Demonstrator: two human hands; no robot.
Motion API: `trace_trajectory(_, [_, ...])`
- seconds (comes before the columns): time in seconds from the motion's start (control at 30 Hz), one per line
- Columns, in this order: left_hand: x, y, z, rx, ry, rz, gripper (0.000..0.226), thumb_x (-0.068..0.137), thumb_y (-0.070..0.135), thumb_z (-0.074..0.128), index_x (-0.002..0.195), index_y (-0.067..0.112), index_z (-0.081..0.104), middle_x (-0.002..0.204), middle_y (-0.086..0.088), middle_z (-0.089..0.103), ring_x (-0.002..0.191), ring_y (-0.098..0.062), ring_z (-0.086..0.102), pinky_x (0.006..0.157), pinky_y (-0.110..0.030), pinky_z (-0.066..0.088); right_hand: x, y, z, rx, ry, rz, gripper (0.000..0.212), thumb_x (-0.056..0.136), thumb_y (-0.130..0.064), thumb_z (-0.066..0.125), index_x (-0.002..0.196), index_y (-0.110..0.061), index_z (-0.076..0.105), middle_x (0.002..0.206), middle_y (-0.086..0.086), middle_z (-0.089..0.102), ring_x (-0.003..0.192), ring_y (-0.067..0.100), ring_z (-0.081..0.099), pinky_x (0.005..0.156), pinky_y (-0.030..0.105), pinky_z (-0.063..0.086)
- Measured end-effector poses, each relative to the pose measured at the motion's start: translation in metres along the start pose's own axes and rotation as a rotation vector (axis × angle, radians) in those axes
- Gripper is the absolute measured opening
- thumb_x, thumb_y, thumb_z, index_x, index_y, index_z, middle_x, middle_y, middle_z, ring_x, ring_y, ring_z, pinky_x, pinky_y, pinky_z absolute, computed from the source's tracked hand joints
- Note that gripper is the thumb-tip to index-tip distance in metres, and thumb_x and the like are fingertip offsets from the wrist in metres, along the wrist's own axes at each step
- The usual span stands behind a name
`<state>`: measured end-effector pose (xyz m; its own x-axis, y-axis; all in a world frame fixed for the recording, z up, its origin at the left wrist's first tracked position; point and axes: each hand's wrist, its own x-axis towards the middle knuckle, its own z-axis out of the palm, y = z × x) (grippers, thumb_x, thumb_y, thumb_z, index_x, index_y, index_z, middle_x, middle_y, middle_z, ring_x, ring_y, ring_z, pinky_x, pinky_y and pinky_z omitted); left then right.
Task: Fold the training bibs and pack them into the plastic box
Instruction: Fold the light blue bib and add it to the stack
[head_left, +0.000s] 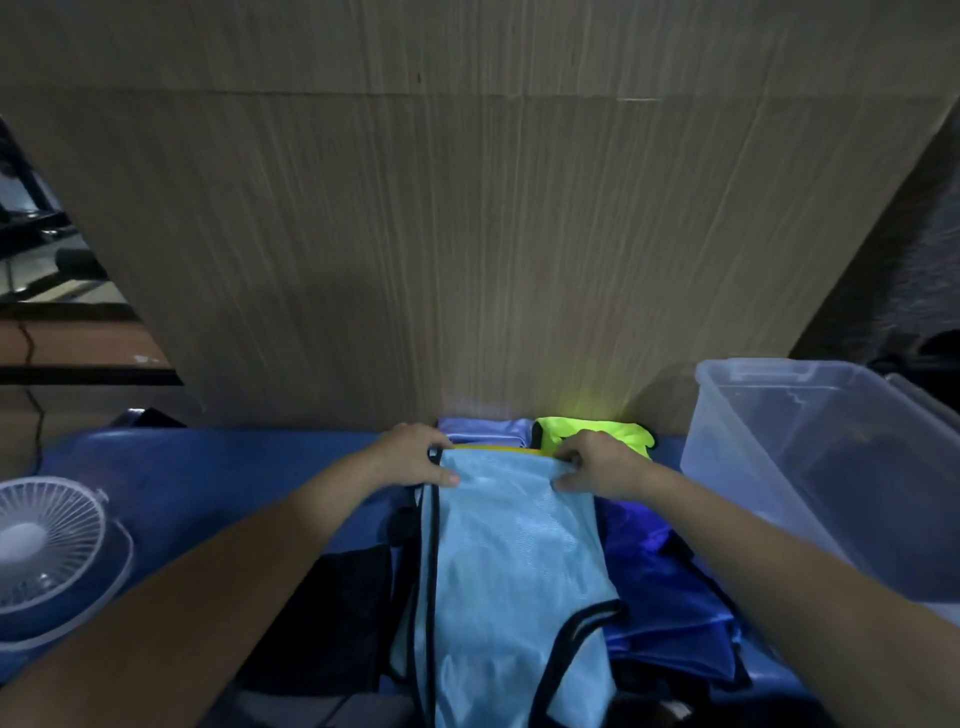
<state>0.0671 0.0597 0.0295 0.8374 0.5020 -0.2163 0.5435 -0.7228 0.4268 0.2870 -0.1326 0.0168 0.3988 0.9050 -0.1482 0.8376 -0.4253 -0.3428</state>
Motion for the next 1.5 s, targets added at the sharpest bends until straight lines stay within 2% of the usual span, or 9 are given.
trace_trajectory(0.17, [-0.007, 0.003, -0.007, -0.114, 0.111, 0.112, 0.018, 0.080, 0.030, 0.083, 0.088, 0.022, 0.069, 0.086, 0.008, 0.062, 0.081, -0.011, 0.059, 0.075, -0.028, 0.044, -0.008, -0.002, -0.010, 0.164, -0.003, -0.057, 0.020, 0.080, -0.023, 0.076, 0.079, -0.019, 0.057, 0.075, -0.006, 0.053, 0.073, 0.014, 0.050, 0.065, 0.033, 0.040])
trace_trajectory(0.5, [-0.015, 0.027, -0.062, -0.184, 0.374, 0.149, 0.014, 0.078, 0.025, 0.082, 0.081, 0.022, 0.070, 0.077, 0.009, 0.069, 0.071, -0.006, 0.061, 0.070, -0.029, 0.048, -0.010, -0.020, -0.063, 0.355, 0.247, -0.037, 0.006, 0.088, -0.004, 0.068, 0.084, -0.009, 0.068, 0.065, 0.008, 0.063, 0.038, 0.005, 0.053, 0.039, 0.025, 0.046])
trace_trajectory(0.63, [-0.003, 0.034, -0.069, -0.115, 0.491, 0.117, 0.014, 0.079, 0.033, 0.078, 0.079, 0.029, 0.065, 0.080, 0.012, 0.069, 0.081, -0.010, 0.065, 0.076, -0.036, 0.053, -0.002, -0.025, -0.067, 0.390, 0.389, -0.002, 0.008, 0.087, -0.001, 0.061, 0.081, -0.004, 0.067, 0.073, 0.022, 0.069, 0.053, 0.027, 0.070, 0.057, 0.047, 0.060])
trace_trajectory(0.77, [-0.001, 0.037, -0.065, -0.089, 0.553, 0.104, 0.013, 0.082, 0.035, 0.077, 0.086, 0.030, 0.066, 0.085, 0.011, 0.069, 0.085, -0.015, 0.065, 0.077, -0.035, 0.051, -0.004, -0.025, -0.066, 0.403, 0.404, 0.007, 0.011, 0.084, -0.002, 0.065, 0.075, -0.008, 0.066, 0.068, 0.010, 0.069, 0.063, 0.023, 0.073, 0.071, 0.046, 0.061])
trace_trajectory(0.87, [-0.009, 0.035, -0.051, -0.085, 0.555, 0.145, 0.010, 0.084, 0.031, 0.076, 0.086, 0.031, 0.066, 0.084, 0.014, 0.069, 0.084, -0.012, 0.065, 0.082, -0.036, 0.051, -0.015, -0.025, -0.059, 0.359, 0.403, 0.019, 0.019, 0.083, -0.004, 0.066, 0.071, -0.019, 0.065, 0.066, -0.001, 0.068, 0.073, 0.021, 0.069, 0.075, 0.037, 0.056])
trace_trajectory(1.07, [-0.050, 0.024, -0.019, -0.074, 0.605, 0.297, 0.012, 0.086, 0.031, 0.075, 0.087, 0.031, 0.063, 0.085, 0.024, 0.063, 0.086, -0.005, 0.057, 0.085, -0.035, 0.044, -0.056, -0.031, -0.043, 0.407, 0.411, 0.006, 0.017, 0.085, -0.006, 0.067, 0.077, -0.021, 0.067, 0.073, -0.010, 0.066, 0.068, 0.004, 0.056, 0.057, 0.009, 0.038])
trace_trajectory(1.27, [-0.091, 0.023, -0.010, 0.026, 0.628, 0.343, 0.010, 0.090, 0.031, 0.071, 0.093, 0.027, 0.063, 0.085, 0.020, 0.061, 0.080, -0.004, 0.052, 0.081, -0.029, 0.038, -0.089, -0.040, -0.035, 0.421, 0.447, -0.044, 0.015, 0.085, -0.011, 0.066, 0.079, -0.024, 0.068, 0.079, -0.011, 0.069, 0.079, 0.011, 0.063, 0.070, 0.029, 0.047])
trace_trajectory(1.4, [-0.086, 0.028, -0.026, -0.092, 0.618, 0.220, 0.007, 0.090, 0.033, 0.071, 0.089, 0.029, 0.065, 0.078, 0.021, 0.062, 0.074, 0.004, 0.055, 0.065, -0.024, 0.036, -0.080, -0.045, -0.045, 0.401, 0.461, -0.031, 0.018, 0.090, -0.012, 0.066, 0.076, -0.025, 0.066, 0.070, -0.009, 0.066, 0.067, 0.000, 0.062, 0.066, 0.024, 0.051])
trace_trajectory(1.5, [-0.069, 0.032, -0.043, -0.095, 0.614, 0.150, 0.007, 0.091, 0.037, 0.069, 0.089, 0.030, 0.066, 0.077, 0.015, 0.065, 0.068, 0.001, 0.057, 0.056, -0.024, 0.035, -0.060, -0.045, -0.056, 0.426, 0.483, -0.013, 0.020, 0.091, -0.011, 0.066, 0.073, -0.018, 0.065, 0.065, -0.004, 0.061, 0.074, 0.023, 0.069, 0.077, 0.047, 0.059])
